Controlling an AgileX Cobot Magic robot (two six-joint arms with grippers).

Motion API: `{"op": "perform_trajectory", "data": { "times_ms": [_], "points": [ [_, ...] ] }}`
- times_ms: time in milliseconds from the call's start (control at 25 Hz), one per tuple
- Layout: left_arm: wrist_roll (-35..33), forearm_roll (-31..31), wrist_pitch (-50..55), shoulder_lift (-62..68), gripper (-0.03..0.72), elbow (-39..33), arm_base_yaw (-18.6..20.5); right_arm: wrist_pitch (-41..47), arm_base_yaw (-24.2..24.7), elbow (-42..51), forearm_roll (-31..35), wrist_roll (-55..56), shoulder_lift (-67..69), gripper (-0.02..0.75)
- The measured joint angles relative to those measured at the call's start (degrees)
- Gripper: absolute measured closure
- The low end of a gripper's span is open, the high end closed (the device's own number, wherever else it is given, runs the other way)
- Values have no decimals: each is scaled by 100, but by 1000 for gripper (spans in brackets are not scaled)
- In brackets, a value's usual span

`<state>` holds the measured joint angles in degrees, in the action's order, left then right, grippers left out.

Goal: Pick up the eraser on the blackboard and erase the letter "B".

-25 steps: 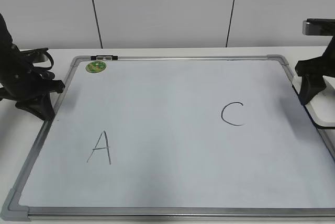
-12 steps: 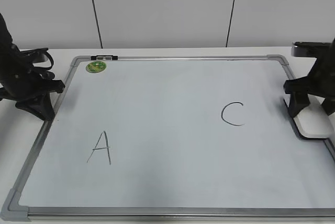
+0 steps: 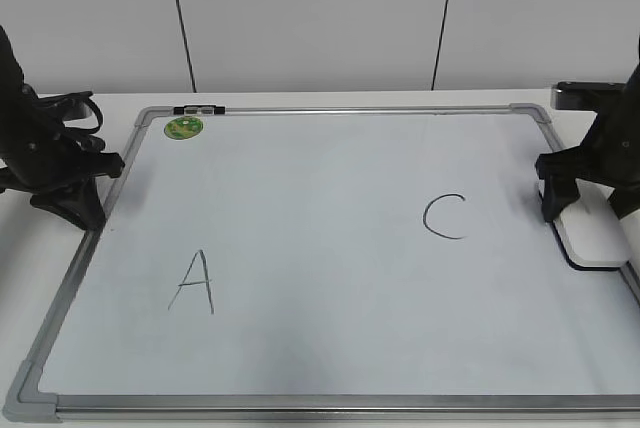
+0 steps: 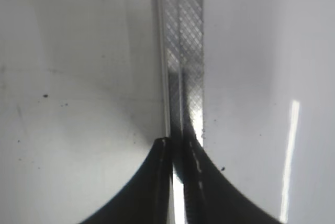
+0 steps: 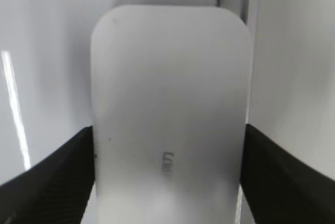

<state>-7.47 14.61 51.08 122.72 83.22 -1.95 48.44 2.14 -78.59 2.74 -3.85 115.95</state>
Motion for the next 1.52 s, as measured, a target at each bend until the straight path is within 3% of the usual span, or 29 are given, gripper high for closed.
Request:
{"op": "perform_trajectory", "data": {
  "times_ms": [120,440,560,760,840,960,1240,1520],
  "points": [
    [0,0,0,0,657,0,0,349,0,-299,0,0,10,74],
    [-12,-21,86,11,613,53,0,1953,0,-1487,77,-205,10,73],
    [-20,-122,285,60,510,207,0,2059,-12,-1581,152,-258,-88,86],
    [-20,-233,1080,86,221,893,0,2120,-85,-1581,202,-280,-386,105],
    [-20,-233,1518,86,184,1219,0,2124,-122,-1581,226,-280,-547,118],
    [-20,-123,1725,32,162,1527,-47,2134,-195,-1567,326,-292,-874,132],
    [-10,-45,1845,-938,158,1526,-347,2169,-355,-950,440,-292,-2210,142],
    [-10,-91,1911,-2615,157,714,-642,2239,-365,64,19,-299,-3788,144]
  ]
}}
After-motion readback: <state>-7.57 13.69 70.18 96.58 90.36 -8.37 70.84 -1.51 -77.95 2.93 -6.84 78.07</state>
